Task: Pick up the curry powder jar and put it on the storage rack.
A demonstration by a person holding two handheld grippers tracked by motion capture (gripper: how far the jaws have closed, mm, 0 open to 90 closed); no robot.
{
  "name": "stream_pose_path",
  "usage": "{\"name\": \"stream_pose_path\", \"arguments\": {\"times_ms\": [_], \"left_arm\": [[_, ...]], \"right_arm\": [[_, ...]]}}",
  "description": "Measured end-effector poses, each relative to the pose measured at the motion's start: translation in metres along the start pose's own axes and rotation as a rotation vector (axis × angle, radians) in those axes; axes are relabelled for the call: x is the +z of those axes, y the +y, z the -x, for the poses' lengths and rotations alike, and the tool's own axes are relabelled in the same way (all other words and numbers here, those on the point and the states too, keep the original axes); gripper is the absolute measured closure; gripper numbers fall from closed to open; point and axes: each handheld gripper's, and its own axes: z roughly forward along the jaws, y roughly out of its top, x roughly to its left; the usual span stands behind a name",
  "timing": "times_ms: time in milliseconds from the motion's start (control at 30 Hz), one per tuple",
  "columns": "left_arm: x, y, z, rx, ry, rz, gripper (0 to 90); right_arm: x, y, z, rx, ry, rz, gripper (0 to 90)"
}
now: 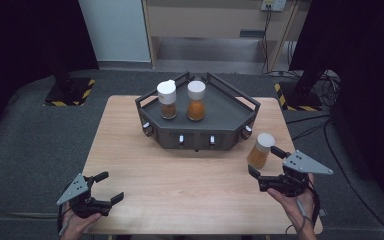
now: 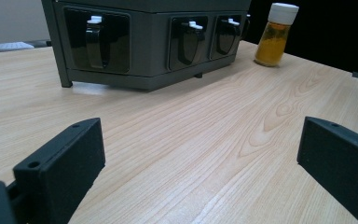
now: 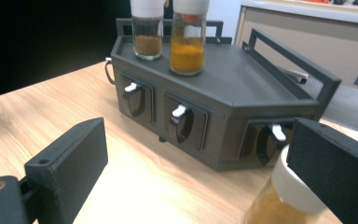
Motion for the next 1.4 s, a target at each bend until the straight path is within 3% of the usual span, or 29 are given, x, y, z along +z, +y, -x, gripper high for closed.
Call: {"name": "stream_pose_path", "arguments": {"times_ms": [167,433,667,1167,1400], "left_arm": [[0.000,0.000,0.000,-0.001,0.002,-0.001,0.0],[0.000,0.000,0.000,-0.001,0.003,-0.001,0.0],[0.000,0.000,0.000,-0.001,0.002,-0.002,0.0],[-0.001,-0.001,0.000,-0.009,0.004,0.005,0.0],[0.001,0.000,0.000,0.005,-0.007,0.000,0.0]], "right_arm": [[-0.006,-0.014,-0.002,0.017,-0.014,-0.007,5.1],[-0.017,-0.033,-0.010,0.005,-0.042,-0.009,5.1],[-0.023,-0.050,-0.012,0.025,-0.041,-0.009,5.2],[-0.013,-0.071,-0.010,0.069,-0.024,-0.041,5.8],[-0.010,-0.078,-0.011,0.059,-0.025,-0.046,6.0]]}}
